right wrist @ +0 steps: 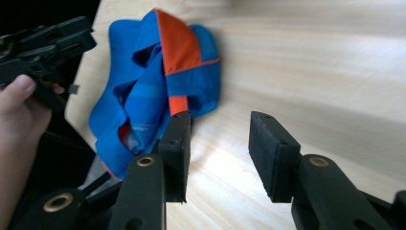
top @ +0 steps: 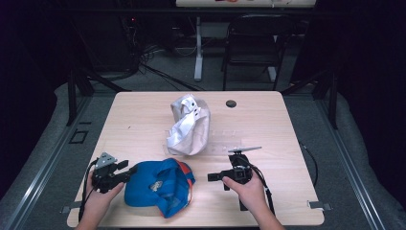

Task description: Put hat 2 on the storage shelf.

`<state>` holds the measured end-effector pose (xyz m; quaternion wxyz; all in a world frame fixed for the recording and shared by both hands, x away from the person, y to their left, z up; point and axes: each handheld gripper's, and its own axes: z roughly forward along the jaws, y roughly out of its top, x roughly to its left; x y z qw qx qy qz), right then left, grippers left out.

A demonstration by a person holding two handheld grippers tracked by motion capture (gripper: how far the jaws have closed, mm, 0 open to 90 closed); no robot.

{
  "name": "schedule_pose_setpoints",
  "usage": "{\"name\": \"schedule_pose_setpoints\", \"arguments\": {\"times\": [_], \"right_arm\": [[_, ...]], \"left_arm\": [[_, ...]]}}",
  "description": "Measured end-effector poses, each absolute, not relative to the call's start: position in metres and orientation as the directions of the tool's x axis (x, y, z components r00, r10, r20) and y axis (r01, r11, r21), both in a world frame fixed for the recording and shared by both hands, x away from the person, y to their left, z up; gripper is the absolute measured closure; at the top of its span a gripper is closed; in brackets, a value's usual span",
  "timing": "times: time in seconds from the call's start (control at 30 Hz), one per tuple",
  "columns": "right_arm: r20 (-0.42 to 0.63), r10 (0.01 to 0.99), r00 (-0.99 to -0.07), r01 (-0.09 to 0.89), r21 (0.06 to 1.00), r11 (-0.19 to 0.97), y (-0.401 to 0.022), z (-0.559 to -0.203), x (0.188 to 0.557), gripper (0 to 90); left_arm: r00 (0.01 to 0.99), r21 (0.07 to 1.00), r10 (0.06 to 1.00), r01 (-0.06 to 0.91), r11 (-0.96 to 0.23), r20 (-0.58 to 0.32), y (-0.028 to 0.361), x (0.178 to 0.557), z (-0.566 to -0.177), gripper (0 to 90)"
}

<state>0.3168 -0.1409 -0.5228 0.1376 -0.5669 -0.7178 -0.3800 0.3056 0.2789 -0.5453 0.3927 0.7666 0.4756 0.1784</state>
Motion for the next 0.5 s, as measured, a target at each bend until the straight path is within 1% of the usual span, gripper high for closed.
{"name": "schedule_pose_setpoints", "arguments": {"times": [0.03, 0.17, 0.27, 0.5], "right_arm": [[0.647, 0.689, -0.326, 0.918, 0.39, 0.069, -0.14, -0.53, 0.315, 60.0], [0.672, 0.662, -0.333, 0.92, 0.386, 0.072, -0.136, -0.542, 0.313, 59.8], [0.685, 0.637, -0.353, 0.918, 0.385, 0.095, -0.128, -0.551, 0.312, 59.1], [0.716, 0.593, -0.369, 0.921, 0.365, 0.132, -0.112, -0.562, 0.314, 58.4]], "left_arm": [[0.478, 0.778, 0.872, 0.585, -0.229, -0.102, 0.279, 0.304, -0.546, 52.1], [0.474, 0.773, 0.876, 0.589, -0.237, -0.093, 0.282, 0.3, -0.547, 52.1], [0.462, 0.773, 0.882, 0.59, -0.231, -0.089, 0.285, 0.296, -0.548, 52.0], [0.44, 0.766, 0.894, 0.602, -0.223, -0.086, 0.293, 0.288, -0.548, 52.0]]}}
